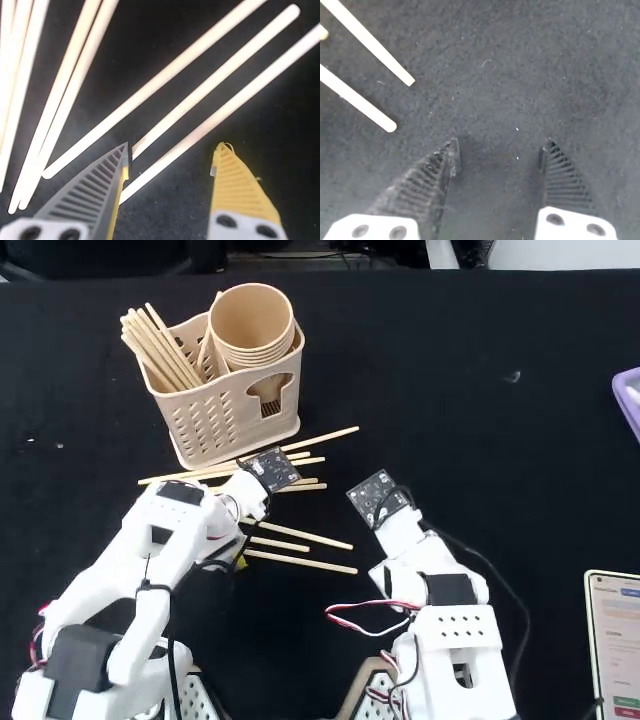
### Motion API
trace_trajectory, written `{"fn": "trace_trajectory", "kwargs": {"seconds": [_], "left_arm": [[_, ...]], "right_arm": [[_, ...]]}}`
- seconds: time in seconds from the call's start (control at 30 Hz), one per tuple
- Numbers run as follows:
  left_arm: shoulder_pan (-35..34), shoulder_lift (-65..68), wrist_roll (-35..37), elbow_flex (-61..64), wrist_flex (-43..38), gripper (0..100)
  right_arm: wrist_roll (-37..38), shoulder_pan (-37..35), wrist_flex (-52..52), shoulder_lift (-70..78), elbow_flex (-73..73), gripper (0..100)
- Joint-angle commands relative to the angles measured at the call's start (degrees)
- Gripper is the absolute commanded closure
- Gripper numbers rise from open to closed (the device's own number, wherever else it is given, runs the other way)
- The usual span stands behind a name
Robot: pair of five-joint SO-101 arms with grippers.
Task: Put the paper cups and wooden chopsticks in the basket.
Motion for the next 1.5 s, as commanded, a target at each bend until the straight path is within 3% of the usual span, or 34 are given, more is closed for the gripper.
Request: {"fn": "trace_trajectory", "kwargs": {"seconds": [0.0, 0.3, 0.53, 0.77, 1.0, 1.3, 1.47], "left_arm": [[-0.6, 2.0, -0.4, -3.1, -1.1, 73], [-3.5, 10.5, -0.5, -8.2, -0.7, 74], [-3.3, 10.5, -5.6, -4.4, -0.6, 88], [-3.5, 10.5, -5.7, -4.4, 0.1, 93], [-1.1, 1.9, -5.7, -7.6, 12.1, 93], [-1.4, -0.3, -5.4, -0.4, 6.2, 94], [-1.5, -3.8, -5.6, -1.4, 12.4, 97]], "right_arm": [[-0.1, 1.0, -1.1, -1.3, -0.1, 74.4], [-0.1, 0.9, -1.2, -1.3, 0.1, 74.4], [-0.1, 0.9, -2.0, -1.3, 0.4, 74.4], [-0.1, 0.8, -2.2, -1.3, 0.4, 74.4], [-0.1, 0.8, -2.2, -1.3, 0.4, 74.4], [-0.1, 0.8, -2.0, -1.3, 0.4, 74.4], [-0.2, 0.8, -2.0, -1.3, 0.5, 74.4]]}}
